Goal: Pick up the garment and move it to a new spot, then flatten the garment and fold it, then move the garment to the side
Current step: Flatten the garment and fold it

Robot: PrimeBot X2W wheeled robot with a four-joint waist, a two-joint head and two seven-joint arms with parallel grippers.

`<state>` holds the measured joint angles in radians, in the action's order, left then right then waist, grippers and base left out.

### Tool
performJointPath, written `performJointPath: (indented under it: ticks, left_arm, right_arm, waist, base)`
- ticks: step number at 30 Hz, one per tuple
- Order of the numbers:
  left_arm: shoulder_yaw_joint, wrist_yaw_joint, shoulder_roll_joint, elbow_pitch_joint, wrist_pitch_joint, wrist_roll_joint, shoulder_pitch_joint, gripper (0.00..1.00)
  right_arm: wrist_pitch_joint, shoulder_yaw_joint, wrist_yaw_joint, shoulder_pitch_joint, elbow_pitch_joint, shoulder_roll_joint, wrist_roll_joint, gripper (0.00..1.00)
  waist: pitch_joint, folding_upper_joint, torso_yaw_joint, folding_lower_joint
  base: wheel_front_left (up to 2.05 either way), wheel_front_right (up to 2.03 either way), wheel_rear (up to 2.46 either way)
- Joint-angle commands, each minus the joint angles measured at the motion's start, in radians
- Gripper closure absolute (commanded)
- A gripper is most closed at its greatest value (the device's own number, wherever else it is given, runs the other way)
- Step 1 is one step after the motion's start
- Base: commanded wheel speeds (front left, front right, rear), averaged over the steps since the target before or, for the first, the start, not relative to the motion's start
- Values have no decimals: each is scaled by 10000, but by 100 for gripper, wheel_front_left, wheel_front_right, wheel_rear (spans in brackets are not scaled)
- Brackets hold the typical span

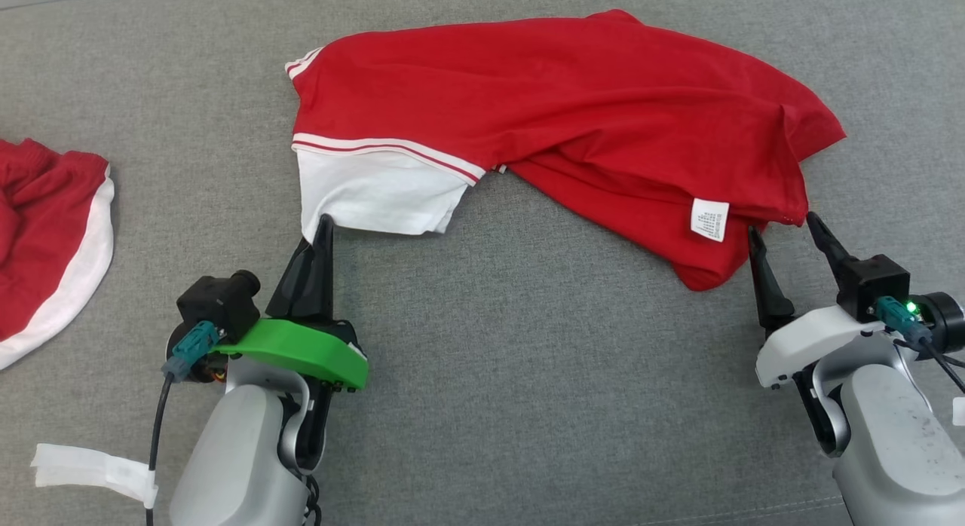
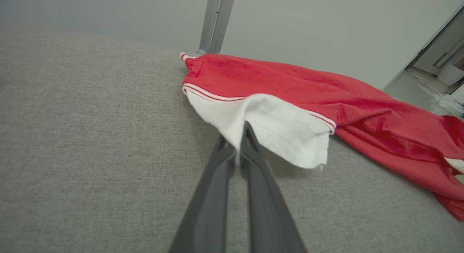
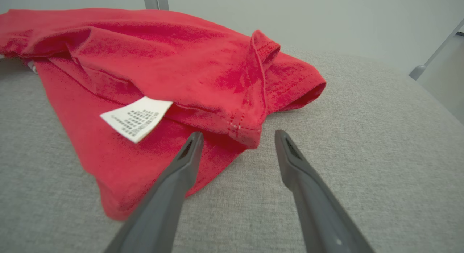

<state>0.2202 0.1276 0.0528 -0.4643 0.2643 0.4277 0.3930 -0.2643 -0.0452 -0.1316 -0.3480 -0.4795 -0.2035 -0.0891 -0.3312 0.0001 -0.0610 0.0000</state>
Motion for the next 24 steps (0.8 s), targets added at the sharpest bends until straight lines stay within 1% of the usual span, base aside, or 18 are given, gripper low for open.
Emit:
performJointPath:
  ticks: [1,2,3,4,5,9,12,15,18,20,24]
  left_arm:
    - [7,42,100,21,1,22,131,100]
    - [20,42,124,19,1,23,149,100]
    - [39,42,138,12,1,26,159,100]
    - [42,42,151,17,1,13,165,100]
    - [36,42,164,43,1,4,173,100]
    - [-67,43,194,312,1,41,81,100]
    - [-148,43,226,720,1,192,-98,100]
    - [-261,43,271,1344,1,753,-259,100]
    - [-215,43,627,2176,-4,1500,-332,100]
    - [-196,42,889,2828,-194,2043,-239,100]
    - [-454,42,1444,4348,-1056,3105,236,100]
  right_arm:
    - [0,-164,18,-185,-157,-78,-122,0]
    - [1,-271,18,-262,-262,-127,-190,14]
    - [0,-424,18,-302,-319,-198,-235,67]
    - [0,-511,18,-309,-327,-226,-270,80]
    - [2,-597,18,-307,-252,-279,-328,100]
    - [0,-818,18,108,405,-489,-572,100]
    - [0,-1026,18,401,1138,-613,-1006,100]
    - [0,-1138,18,662,1888,-807,-1621,100]
    - [0,-1062,18,759,2729,-1037,-2394,100]
    - [0,-1009,18,700,3268,-1237,-2987,100]
    - [0,-1043,18,370,4168,-1962,-4141,100]
  waist:
    - [-19,-1,29,0]
    - [-20,-1,43,0]
    - [-13,-1,64,0]
    - [-6,-1,78,0]
    - [15,-1,100,0]
    - [199,-1,128,0]
    - [421,-1,64,0]
    - [674,-1,-55,0]
    - [938,-1,-165,0]
    - [1088,-1,-199,0]
    - [1332,-1,-199,0]
  base:
    - [0,0,0]
    - [0,0,0]
    - [0,0,0]
    - [0,0,0]
    - [0,0,0]
    - [0,0,0]
    - [0,0,0]
    - [0,0,0]
    - [0,0,0]
    - [0,0,0]
    - [0,0,0]
